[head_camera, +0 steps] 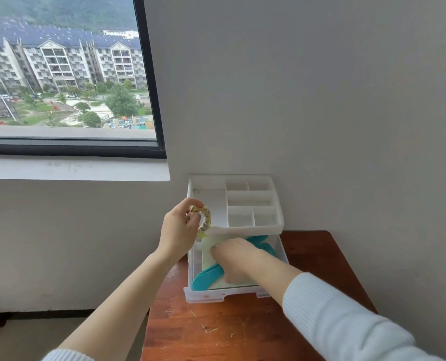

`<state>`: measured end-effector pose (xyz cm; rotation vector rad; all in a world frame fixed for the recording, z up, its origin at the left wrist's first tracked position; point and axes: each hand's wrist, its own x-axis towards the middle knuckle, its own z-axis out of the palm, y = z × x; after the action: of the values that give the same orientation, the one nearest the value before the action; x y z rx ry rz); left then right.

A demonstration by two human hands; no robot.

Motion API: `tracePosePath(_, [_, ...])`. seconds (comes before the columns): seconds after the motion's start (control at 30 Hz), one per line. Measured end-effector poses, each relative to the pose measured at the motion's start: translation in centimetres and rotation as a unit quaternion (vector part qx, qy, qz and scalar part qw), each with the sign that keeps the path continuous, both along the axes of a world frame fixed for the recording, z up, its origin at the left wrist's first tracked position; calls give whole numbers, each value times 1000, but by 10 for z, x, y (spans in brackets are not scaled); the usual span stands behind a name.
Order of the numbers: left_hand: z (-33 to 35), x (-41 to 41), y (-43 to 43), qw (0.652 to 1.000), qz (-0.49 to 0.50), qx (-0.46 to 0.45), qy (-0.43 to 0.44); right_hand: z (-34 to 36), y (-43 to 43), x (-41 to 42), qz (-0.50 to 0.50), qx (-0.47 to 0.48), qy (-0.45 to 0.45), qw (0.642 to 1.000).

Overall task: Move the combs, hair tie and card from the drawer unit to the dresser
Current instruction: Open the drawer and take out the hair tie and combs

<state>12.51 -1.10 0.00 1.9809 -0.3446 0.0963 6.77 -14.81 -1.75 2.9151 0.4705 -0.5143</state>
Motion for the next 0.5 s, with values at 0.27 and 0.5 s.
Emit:
tracePosePath(0.27, [-3,10,4,998,9,7,61,-1,6,6,58,-68,-23,996])
tracePosePath(0.5, [-2,9,2,996,14,-9,87,1,13,9,54,-109,5,993])
